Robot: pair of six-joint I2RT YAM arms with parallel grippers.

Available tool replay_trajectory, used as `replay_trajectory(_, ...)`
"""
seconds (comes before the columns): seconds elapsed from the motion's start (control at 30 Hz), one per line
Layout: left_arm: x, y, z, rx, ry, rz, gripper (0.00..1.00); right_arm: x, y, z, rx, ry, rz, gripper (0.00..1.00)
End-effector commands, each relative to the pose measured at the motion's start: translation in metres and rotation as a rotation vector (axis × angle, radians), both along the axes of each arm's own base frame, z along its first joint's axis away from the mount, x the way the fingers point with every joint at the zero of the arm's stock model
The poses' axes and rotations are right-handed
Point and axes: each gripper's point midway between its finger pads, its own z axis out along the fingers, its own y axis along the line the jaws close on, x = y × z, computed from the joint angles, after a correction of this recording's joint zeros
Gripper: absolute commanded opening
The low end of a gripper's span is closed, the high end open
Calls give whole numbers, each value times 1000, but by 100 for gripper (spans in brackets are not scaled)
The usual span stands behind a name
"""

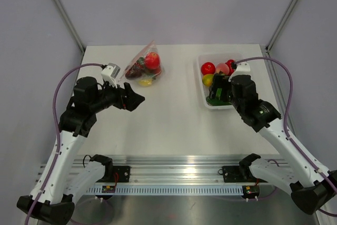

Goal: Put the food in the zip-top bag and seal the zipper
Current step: Reset both arms

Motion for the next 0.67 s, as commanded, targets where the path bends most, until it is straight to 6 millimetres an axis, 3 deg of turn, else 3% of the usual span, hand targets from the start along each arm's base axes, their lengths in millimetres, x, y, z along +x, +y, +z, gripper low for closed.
replay_trajectory(0.0,-2,-1,-3,36,-41,32,94,-9,-29,-8,-45,31,-127,99)
replay_trajectory(0.13,-8,-6,-11,51,-17,10,94,-13,-32,-8,-18,9,-139,99)
replay_trajectory(0.37,-19,-9,-32,98,-15,-43,95,-17,-35,-28,-1,39,-173,99)
replay_trajectory(0.63,-32,-19,-56,150,0,-152,99,-11,-26,-35,13,68,-161,100)
